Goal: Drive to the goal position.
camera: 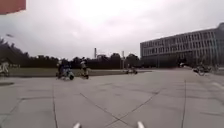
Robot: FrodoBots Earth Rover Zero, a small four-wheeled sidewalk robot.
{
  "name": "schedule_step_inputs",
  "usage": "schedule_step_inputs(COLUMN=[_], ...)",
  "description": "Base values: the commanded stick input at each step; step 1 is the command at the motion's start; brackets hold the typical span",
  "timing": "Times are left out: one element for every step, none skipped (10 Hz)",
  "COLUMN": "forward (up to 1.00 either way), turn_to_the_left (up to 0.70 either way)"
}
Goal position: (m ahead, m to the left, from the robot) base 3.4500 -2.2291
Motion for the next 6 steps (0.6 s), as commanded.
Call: schedule_step_inputs(forward=[0.00,0.00,0.00,0.00,0.00,0.00], turn_to_the_left=[-0.45,-0.45,-0.45,-0.45,-0.45,-0.45])
